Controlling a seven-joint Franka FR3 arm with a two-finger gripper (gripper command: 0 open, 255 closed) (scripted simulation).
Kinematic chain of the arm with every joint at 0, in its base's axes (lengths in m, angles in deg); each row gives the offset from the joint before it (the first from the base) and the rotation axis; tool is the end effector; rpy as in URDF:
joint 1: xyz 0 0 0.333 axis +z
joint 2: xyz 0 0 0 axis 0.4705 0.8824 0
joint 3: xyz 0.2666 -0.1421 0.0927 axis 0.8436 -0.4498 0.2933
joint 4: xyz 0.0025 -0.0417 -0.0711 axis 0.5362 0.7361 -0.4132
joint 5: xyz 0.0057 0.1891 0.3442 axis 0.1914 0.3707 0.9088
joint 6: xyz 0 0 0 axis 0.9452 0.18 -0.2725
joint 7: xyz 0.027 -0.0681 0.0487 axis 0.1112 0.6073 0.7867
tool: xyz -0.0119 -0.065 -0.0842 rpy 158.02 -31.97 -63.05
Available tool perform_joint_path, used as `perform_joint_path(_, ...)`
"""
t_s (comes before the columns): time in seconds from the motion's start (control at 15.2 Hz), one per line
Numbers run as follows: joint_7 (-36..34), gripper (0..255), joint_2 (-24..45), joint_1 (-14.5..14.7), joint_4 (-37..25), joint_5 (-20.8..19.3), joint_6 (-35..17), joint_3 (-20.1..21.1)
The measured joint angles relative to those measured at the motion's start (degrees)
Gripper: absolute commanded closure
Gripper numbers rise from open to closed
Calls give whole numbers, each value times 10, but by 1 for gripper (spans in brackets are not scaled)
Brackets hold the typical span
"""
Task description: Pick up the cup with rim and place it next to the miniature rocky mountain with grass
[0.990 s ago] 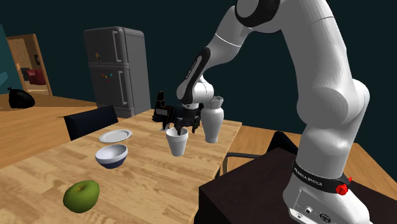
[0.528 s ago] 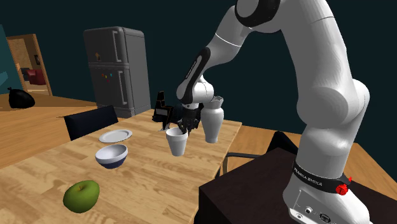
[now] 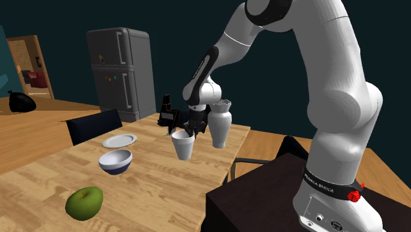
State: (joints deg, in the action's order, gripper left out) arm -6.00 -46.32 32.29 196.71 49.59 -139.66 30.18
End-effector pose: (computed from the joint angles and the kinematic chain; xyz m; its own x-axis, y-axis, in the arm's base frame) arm 0.5808 0.0845 0.1995 0.9934 -0.0142 0.1137 -0.0012 -0.9935 -0.1138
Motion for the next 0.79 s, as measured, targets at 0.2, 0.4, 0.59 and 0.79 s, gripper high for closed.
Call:
perform_joint_path(0.2, -3, 255, -19, 1, 1, -1, 17, -1)
perform_joint_path(0.4, -6, 255, -39, 2, 4, -3, 35, -2)
perform_joint_path(0.59, -8, 255, -58, 1, 5, -4, 53, -2)
perform_joint_path(0.79, -11, 255, -76, 1, 3, -5, 73, -3)
